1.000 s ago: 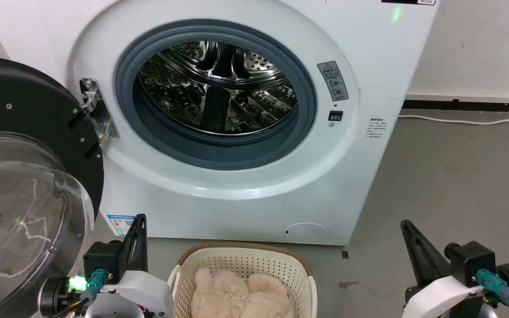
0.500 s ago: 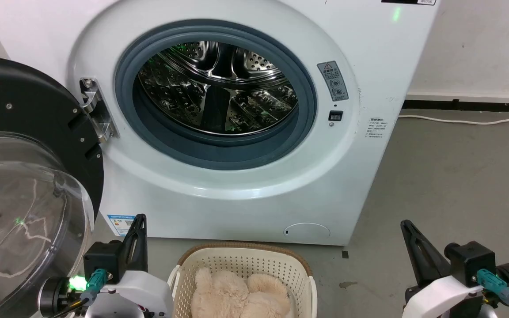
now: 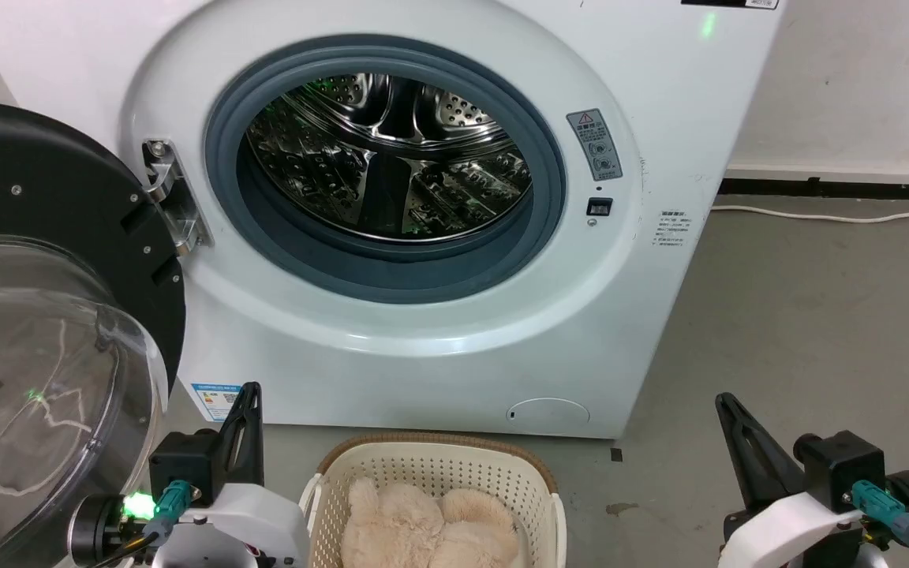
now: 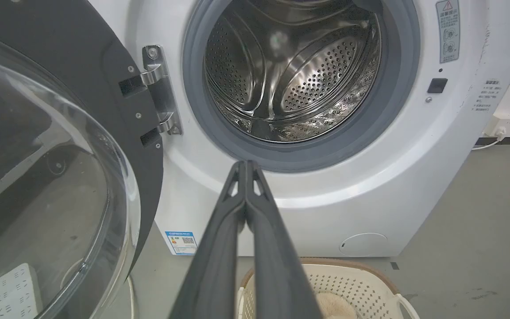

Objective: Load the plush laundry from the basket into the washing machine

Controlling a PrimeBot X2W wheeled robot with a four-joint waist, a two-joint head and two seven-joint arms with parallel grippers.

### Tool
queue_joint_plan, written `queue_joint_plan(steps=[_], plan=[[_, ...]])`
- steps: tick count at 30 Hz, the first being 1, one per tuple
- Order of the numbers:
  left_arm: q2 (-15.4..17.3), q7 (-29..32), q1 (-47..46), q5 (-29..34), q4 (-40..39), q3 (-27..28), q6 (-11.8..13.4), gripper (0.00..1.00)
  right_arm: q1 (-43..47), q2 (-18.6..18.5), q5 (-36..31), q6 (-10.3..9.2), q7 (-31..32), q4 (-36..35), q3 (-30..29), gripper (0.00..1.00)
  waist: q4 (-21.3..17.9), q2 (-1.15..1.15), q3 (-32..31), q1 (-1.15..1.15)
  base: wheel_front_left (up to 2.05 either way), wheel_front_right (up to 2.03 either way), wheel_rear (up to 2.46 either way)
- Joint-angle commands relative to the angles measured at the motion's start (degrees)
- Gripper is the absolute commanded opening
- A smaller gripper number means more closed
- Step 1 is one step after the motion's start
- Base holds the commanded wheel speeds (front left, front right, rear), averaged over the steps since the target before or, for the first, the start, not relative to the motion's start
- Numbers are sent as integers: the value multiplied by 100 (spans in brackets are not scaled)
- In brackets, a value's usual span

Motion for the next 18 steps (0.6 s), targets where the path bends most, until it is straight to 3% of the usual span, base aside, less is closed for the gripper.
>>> queue_joint_plan(steps=[1,3,4,18], plan=[[-4,2,85,50,-30,15,-26,0,-67,1,-43,3,2,9,-14,0,0,0,0,0,0,0,0],[-4,2,85,50,-30,15,-26,0,-67,1,-43,3,2,9,-14,0,0,0,0,0,0,0,0],[0,0,0,0,0,0,0,100,0,0,0,0,0,0,0,100,0,0,0,0,0,0,0],[2,-113,-23,-27,33,-146,10,100,7,0,123,-1,-113,-24,-54,100,-15,0,62,0,0,0,0]])
